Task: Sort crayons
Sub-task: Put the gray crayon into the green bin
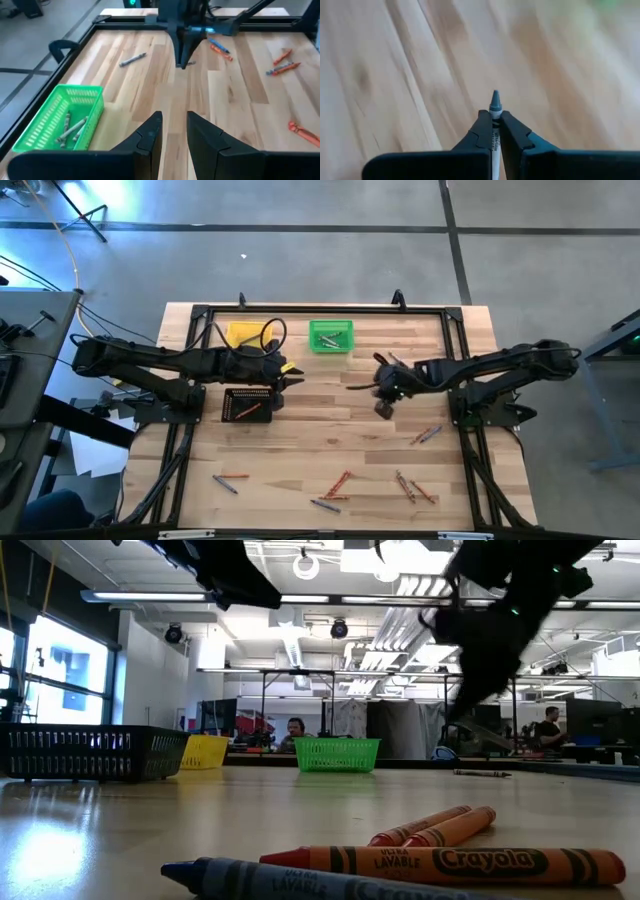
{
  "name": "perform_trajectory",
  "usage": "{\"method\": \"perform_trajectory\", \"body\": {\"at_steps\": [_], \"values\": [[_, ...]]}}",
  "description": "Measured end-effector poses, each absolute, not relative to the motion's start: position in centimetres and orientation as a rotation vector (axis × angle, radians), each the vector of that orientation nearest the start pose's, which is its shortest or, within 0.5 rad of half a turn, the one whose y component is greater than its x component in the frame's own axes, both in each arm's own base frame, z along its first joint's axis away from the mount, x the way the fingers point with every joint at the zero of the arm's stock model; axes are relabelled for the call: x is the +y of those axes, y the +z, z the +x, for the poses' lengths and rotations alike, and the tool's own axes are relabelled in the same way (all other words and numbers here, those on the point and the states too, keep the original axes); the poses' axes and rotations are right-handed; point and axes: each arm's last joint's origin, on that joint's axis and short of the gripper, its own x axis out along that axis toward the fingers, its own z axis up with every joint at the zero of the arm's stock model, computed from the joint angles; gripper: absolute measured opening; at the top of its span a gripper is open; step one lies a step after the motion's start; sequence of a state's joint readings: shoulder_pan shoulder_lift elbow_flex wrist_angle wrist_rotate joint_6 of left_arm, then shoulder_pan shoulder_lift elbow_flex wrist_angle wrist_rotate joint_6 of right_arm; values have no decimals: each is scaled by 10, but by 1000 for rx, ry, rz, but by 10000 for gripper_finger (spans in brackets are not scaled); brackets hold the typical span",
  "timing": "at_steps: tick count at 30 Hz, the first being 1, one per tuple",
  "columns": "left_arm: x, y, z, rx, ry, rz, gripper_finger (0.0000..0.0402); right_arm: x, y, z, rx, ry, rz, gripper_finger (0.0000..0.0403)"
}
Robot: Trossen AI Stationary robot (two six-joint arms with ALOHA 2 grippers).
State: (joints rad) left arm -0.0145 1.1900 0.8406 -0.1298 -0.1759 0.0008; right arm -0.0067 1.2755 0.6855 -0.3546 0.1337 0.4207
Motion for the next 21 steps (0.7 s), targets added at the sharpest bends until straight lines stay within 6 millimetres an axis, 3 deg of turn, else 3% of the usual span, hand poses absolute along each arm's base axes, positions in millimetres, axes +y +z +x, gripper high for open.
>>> {"method": "perform_trajectory", "body": {"at_steps": [6,13,16,21], "values": [[1,276,258,483,175,53,74,-23,212,255,603,-427,188,1],[2,277,258,475,206,72,74,-65,233,266,322,-601,108,1],[3,278,258,470,225,93,74,-84,228,273,274,-606,83,1],[4,279,258,460,244,104,74,-115,203,288,221,-636,84,0]]}}
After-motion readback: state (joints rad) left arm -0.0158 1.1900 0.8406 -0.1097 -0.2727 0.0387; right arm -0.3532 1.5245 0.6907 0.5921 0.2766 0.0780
